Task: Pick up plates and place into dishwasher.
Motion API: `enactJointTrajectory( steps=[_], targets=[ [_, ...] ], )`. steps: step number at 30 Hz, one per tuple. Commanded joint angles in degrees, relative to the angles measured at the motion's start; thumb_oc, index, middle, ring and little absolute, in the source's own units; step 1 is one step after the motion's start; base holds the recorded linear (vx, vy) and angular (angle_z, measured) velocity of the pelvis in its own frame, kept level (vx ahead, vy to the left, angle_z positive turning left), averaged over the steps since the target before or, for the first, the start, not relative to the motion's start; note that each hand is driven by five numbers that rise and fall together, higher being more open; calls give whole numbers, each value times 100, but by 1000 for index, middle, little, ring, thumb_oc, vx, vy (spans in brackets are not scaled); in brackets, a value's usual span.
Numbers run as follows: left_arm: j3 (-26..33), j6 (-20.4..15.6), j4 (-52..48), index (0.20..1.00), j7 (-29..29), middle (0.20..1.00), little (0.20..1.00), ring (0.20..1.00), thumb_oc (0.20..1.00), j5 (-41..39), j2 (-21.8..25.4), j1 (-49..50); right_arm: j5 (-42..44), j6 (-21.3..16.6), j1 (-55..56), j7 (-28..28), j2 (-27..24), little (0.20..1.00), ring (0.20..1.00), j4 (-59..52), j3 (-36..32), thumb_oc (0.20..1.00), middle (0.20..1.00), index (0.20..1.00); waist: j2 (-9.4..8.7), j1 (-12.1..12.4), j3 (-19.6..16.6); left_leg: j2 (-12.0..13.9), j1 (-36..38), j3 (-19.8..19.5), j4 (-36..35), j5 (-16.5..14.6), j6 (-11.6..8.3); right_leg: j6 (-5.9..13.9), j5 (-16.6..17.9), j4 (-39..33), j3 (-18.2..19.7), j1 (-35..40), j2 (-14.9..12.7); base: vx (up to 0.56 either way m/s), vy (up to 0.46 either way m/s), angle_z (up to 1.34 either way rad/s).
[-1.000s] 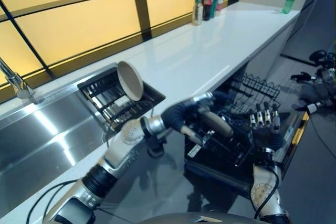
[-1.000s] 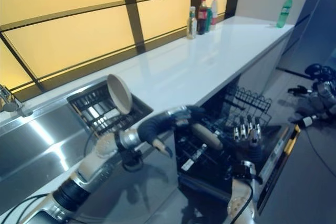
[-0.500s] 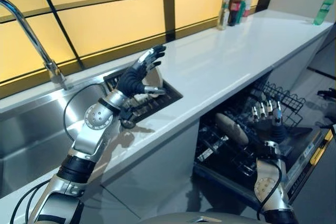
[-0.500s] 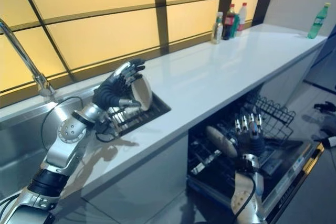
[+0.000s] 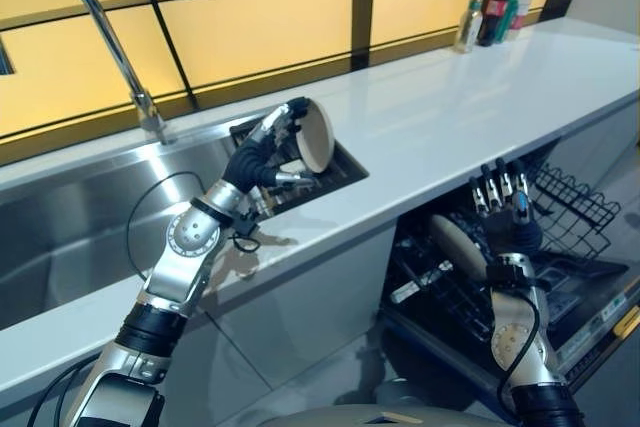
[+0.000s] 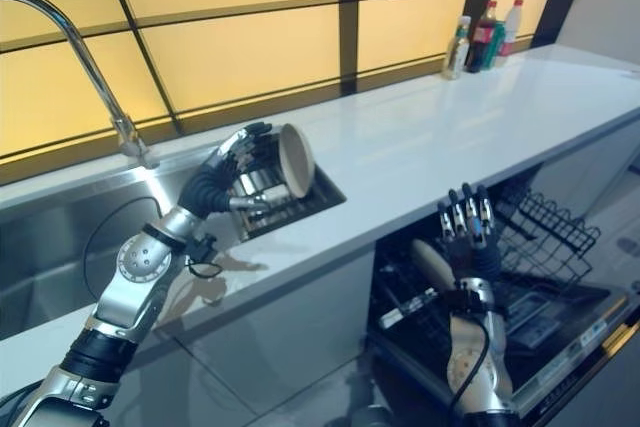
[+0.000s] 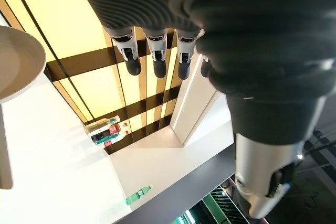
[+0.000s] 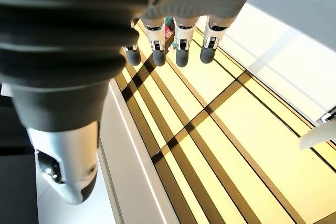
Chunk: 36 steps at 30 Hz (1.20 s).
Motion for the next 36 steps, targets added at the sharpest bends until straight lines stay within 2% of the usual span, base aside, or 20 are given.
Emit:
enactJointTrajectory(
  steps=[1,5,9,12,17,21,28,36],
  targets=[
    [411,-267,-219,1000,66,1000,1000,1000,1000,130,229,-176,-77,2,-381,53,-298,1000,1000,-514,-139,1000,1000,1000,68,-92,-66,16,382,198,-475,-236,196,220,766,-935,79,-2,131,182,-65,15],
    [414,-336,55,1000,540,1000,1000,1000,1000,984,663,-375,-277,120,-222,34,-399,1000,1000,-489,-182,1000,1000,1000,86,-193,-124,123,471,273,-574,-204,162,200,681,-966,7,84,174,205,-56,12],
    [524,-412,425,1000,1028,1000,1000,1000,1000,1632,1281,-479,16,481,72,275,-500,1000,1000,-482,-408,1000,1000,1000,107,-319,-148,207,508,351,-664,-142,133,183,640,-983,-16,102,202,195,-29,-3],
    [575,-582,816,1000,1261,1000,1000,1000,1000,1583,1709,-602,34,605,274,373,-607,1000,1000,-486,-546,1000,1000,1000,121,-421,-131,270,500,427,-724,-97,100,175,598,-968,-35,73,215,144,1,-7],
    [640,-621,752,1000,1310,1000,1000,1000,1000,1504,1678,-588,73,720,360,579,-651,1000,1000,-400,-616,1000,1000,1000,113,-486,-25,370,423,623,-653,-87,46,167,502,-829,-167,-38,198,76,6,0],
    [570,-711,453,1000,1224,1000,1000,1000,1000,1482,1353,-503,148,653,595,694,-595,1000,1000,-472,-640,1000,1000,1000,93,-615,28,461,361,1116,-637,-5,11,196,477,-767,-414,-105,150,66,16,29],
    [680,-861,-96,1000,1127,1000,1000,1000,1000,1331,1070,-294,291,583,585,815,-589,1000,1000,-607,-462,1000,1000,1000,25,-539,284,465,3,991,-269,-39,2,188,400,-417,-410,-416,179,22,4,22],
    [517,-842,-119,1000,1414,1000,1000,1000,1000,1429,1304,-670,332,465,344,774,-687,1000,1000,-754,-308,1000,1000,1000,-2,-482,667,536,-527,842,-84,164,-77,140,395,-144,-370,-819,247,-61,14,4]
  ],
)
